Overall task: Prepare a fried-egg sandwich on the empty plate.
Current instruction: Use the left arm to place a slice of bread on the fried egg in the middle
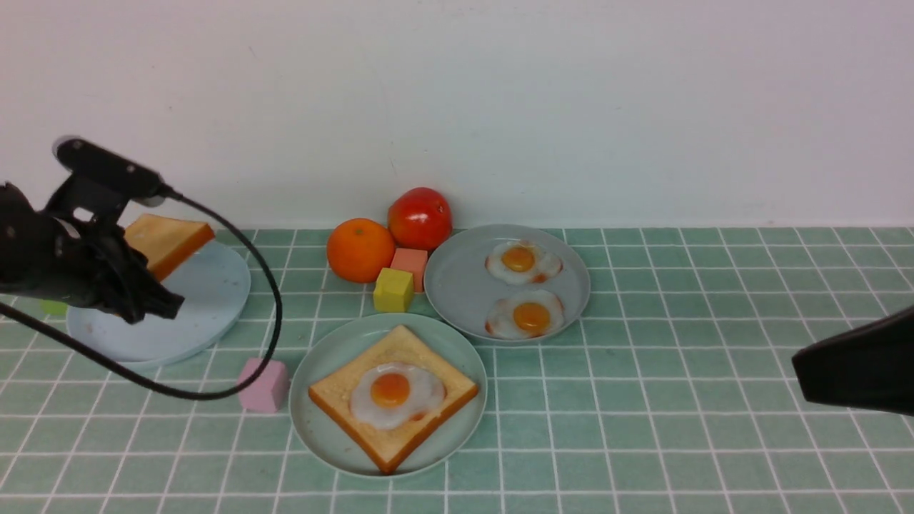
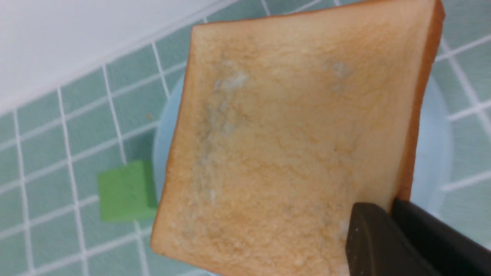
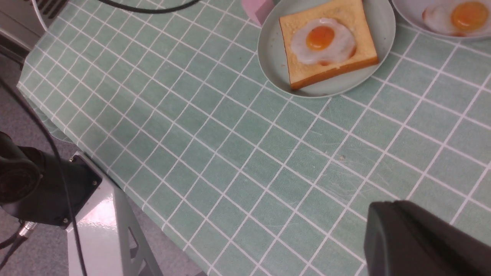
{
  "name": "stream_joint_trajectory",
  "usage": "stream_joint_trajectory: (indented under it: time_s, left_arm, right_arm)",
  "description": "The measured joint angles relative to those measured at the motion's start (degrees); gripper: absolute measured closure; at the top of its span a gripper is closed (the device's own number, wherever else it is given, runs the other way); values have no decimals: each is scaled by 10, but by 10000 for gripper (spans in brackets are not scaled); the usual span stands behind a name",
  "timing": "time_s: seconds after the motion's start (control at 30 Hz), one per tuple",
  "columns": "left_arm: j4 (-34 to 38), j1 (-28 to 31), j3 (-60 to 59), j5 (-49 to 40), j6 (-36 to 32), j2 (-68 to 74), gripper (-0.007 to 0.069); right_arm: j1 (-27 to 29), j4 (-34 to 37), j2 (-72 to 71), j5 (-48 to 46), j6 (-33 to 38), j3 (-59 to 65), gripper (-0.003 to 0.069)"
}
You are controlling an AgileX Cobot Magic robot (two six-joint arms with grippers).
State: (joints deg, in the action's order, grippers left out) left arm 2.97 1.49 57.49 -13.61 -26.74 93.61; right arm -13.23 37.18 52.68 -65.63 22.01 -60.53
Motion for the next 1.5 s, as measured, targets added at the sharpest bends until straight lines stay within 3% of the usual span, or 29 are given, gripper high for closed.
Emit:
stream_joint_trajectory:
  time_s: [0.1,0.23,0.4,0.53,0.7,1.23,1.37,1.5]
  left_arm:
    - [1,-50,-2,-57,27,-33,598]
    - [-2,-190,-2,-178,115,-63,598]
    - [-73,-311,-4,-205,206,-61,598]
    - [-161,-372,-4,-187,274,-50,598]
    - [-211,-399,-4,-156,320,-15,605]
    - [-220,-399,-4,-99,386,30,596]
    - [-220,-399,-4,-98,388,30,522]
    - [-221,-399,-4,-96,388,30,382]
  right_arm:
    - [0,0,-2,1,4,0,634]
    - [0,-6,-2,2,4,0,634]
    - [0,-7,-3,2,4,0,634]
    - [0,-7,-10,2,4,0,634]
    - [0,-7,-21,1,4,0,634]
    - [0,-6,-30,-10,4,0,634]
    - [0,-5,-30,-10,4,0,634]
    - [0,-5,-30,-12,4,0,631]
